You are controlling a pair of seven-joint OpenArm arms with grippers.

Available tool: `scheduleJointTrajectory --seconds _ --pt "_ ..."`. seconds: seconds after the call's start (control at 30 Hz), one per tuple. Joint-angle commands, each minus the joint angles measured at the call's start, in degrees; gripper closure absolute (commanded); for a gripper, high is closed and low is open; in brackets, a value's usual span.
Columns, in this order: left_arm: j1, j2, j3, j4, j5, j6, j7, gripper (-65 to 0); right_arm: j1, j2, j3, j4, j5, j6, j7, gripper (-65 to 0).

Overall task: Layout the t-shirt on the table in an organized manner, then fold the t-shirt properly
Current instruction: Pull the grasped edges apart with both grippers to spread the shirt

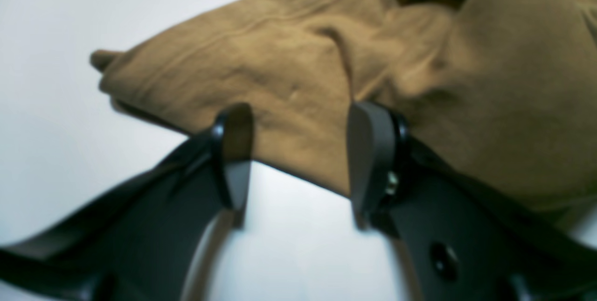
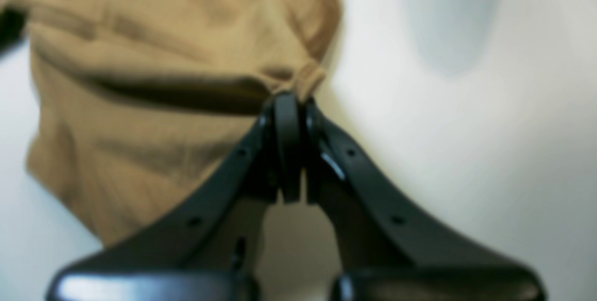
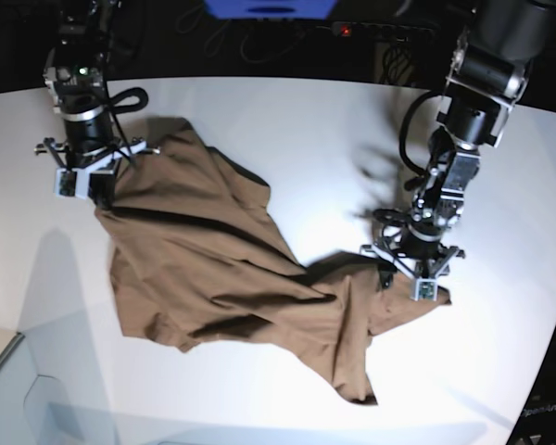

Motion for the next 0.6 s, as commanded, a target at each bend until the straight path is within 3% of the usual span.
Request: scheduleJointTrajectory --seconds 0.0,0.27,0.43,0.57 --pt "2.90 0.19 -0.72 2.31 0.72 -0.77 8.81 -32.0 0.06 0.29 0.74 1.03 0.04 0.11 1.56 0.0" --pt "15.55 0.45 -14.17 35.27 0.54 -0.77 26.57 -32.0 4.55 0.46 1.97 0.76 -0.13 0.11 1.03 0.0" --pt "19.07 0.63 -20.41 50.39 0.36 -0.77 32.10 -32.0 8.06 0.46 2.15 0.76 0.04 0.11 -4.24 -1.4" --pt "19.86 0.63 -26.48 51.54 0.89 -0.77 32.72 -32.3 8.94 0.11 2.15 0.76 0.04 0.11 -5.56 -5.9"
